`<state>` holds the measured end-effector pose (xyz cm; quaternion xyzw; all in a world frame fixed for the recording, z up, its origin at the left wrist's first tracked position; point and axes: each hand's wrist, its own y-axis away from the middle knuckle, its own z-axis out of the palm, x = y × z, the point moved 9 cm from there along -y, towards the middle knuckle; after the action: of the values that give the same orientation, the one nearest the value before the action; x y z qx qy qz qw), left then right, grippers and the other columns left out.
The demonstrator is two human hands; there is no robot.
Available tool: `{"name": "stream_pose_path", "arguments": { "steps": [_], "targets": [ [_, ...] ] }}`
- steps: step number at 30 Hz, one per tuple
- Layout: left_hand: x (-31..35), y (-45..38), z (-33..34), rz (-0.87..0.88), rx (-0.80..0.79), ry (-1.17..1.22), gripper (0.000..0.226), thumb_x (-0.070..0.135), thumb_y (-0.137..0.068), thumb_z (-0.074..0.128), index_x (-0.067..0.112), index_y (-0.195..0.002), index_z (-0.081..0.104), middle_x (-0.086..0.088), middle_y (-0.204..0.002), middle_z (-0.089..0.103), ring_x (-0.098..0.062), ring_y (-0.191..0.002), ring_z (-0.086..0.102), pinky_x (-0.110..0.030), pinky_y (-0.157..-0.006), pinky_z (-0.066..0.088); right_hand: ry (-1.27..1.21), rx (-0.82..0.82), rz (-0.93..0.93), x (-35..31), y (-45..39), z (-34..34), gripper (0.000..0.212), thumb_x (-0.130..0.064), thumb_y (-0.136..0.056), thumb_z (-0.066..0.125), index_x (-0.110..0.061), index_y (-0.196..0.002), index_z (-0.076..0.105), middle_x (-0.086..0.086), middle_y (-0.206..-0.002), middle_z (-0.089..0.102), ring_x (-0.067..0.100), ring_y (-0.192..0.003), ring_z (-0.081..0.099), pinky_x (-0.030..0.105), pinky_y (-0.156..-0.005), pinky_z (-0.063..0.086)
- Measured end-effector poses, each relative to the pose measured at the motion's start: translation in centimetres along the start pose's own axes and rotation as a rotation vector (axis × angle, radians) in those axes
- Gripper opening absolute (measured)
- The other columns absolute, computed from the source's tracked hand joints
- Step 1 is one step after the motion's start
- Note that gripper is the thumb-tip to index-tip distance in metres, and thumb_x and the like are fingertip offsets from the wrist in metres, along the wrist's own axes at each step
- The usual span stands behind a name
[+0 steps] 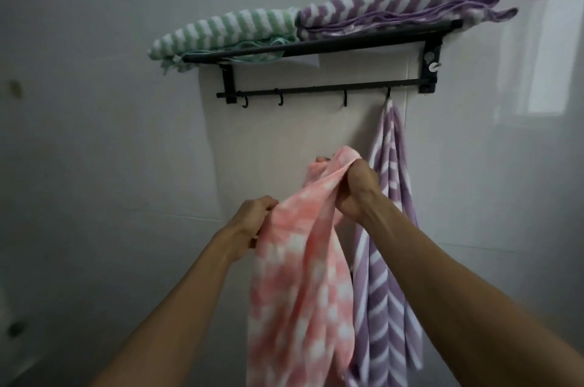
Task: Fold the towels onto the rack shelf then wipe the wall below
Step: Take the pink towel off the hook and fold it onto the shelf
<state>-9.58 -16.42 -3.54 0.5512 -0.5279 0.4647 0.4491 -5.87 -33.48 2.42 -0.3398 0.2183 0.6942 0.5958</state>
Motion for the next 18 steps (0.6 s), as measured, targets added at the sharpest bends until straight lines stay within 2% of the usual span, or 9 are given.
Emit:
{"name": "stream_pose_path", "arguments": {
  "steps": [1, 3, 5, 6, 8, 11, 14, 16, 18],
  "targets": [
    [-0.6, 0.5, -1.0, 0.011, 0.094, -0.06, 0.012, 0.024, -0.088, 0.06, 0.015, -0.09, 0.068, -0.006, -0.08, 0.065, -0.017, -0.062, 0.059, -0.03, -0.056, 0.053, -0.018, -0.024, 0.012, 0.4, 0.7, 0.6, 0.014, -0.009, -0.087, 0.04, -0.003, -0.082, 0.052, 0.011, -0.071, 0.058, 0.021, -0.06, 0.056, 0.03, -0.057, 0.05],
    [-1.3, 1.3, -1.8, 0.048, 0.153, -0.088, 0.038, 0.02, -0.086, 0.071, 0.023, -0.122, 0.057, -0.007, -0.106, 0.064, -0.017, -0.087, 0.063, -0.038, -0.066, 0.06, 0.03, -0.076, 0.018, 1.2, 2.0, 1.6, 0.01, -0.011, -0.083, 0.046, -0.008, -0.078, 0.053, 0.008, -0.07, 0.057, 0.021, -0.062, 0.056, 0.031, -0.061, 0.051],
    [-1.1, 2.3, -1.4, 0.089, 0.07, -0.174, 0.067, 0.022, -0.082, 0.077, 0.039, -0.137, 0.044, -0.001, -0.123, 0.056, -0.018, -0.108, 0.06, -0.034, -0.075, 0.056, -0.016, -0.122, 0.015, 1.8, 3.9, 2.7, 0.006, -0.009, -0.078, 0.052, -0.012, -0.073, 0.053, 0.007, -0.068, 0.054, 0.022, -0.064, 0.054, 0.032, -0.071, 0.05],
    [-0.9, 3.0, -0.8, 0.106, 0.007, -0.225, 0.07, 0.022, -0.081, 0.078, 0.041, -0.139, 0.043, 0.002, -0.126, 0.055, -0.018, -0.113, 0.059, -0.029, -0.076, 0.052, -0.025, -0.149, 0.013, 1.9, 4.6, 3.2, 0.008, -0.01, -0.079, 0.053, -0.013, -0.072, 0.054, 0.007, -0.068, 0.053, 0.024, -0.065, 0.053, 0.035, -0.074, 0.049],
    [-1.0, 4.1, 0.3, 0.107, -0.138, -0.249, 0.052, 0.016, -0.085, 0.073, 0.032, -0.131, 0.057, 0.004, -0.122, 0.066, -0.016, -0.109, 0.066, -0.022, -0.07, 0.051, -0.019, -0.172, 0.003, 2.1, 6.3, 4.0, 0.016, -0.012, -0.088, 0.048, -0.011, -0.074, 0.056, 0.009, -0.068, 0.054, 0.025, -0.065, 0.053, 0.037, -0.074, 0.048],
    [-0.8, 4.9, 0.3, 0.134, -0.214, -0.239, 0.02, 0.017, -0.091, 0.069, 0.019, -0.11, 0.073, -0.001, -0.101, 0.077, -0.017, -0.091, 0.074, -0.027, -0.074, 0.055, 0.054, -0.152, -0.023, 1.5, 7.3, 4.4, 0.023, -0.015, -0.094, 0.043, -0.01, -0.078, 0.059, 0.011, -0.069, 0.057, 0.026, -0.061, 0.053, 0.034, -0.068, 0.049],
    [0.4, 4.5, -2.7, 0.274, -0.087, -0.261, 0.013, 0.03, -0.093, 0.069, 0.017, -0.092, 0.072, 0.005, -0.083, 0.073, -0.012, -0.075, 0.068, -0.026, -0.069, 0.052, 0.208, -0.067, -0.095, -0.1, 8.0, 4.1, 0.022, -0.015, -0.095, 0.046, -0.011, -0.082, 0.062, 0.008, -0.068, 0.061, 0.022, -0.054, 0.056, 0.028, -0.057, 0.05],
    [1.6, 4.6, -5.5, 0.373, 0.063, -0.191, 0.019, 0.026, -0.092, 0.071, 0.016, -0.077, 0.065, 0.002, -0.068, 0.058, -0.013, -0.063, 0.051, -0.024, -0.054, 0.038, 0.384, 0.007, -0.144, -1.1, 8.3, 3.3, 0.018, -0.011, -0.095, 0.052, -0.011, -0.083, 0.066, 0.007, -0.073, 0.066, 0.019, -0.056, 0.059, 0.026, -0.055, 0.051],
    [2.8, 4.6, -8.3, 0.434, 0.158, -0.07, 0.019, 0.014, -0.089, 0.073, 0.015, -0.073, 0.064, -0.001, -0.065, 0.055, -0.013, -0.061, 0.047, -0.024, -0.052, 0.035, 0.572, 0.013, -0.165, -0.9, 8.4, 3.3, 0.019, 0.004, -0.094, 0.052, -0.008, -0.092, 0.067, 0.011, -0.086, 0.068, 0.021, -0.067, 0.062, 0.028, -0.059, 0.053]
  ]
}}
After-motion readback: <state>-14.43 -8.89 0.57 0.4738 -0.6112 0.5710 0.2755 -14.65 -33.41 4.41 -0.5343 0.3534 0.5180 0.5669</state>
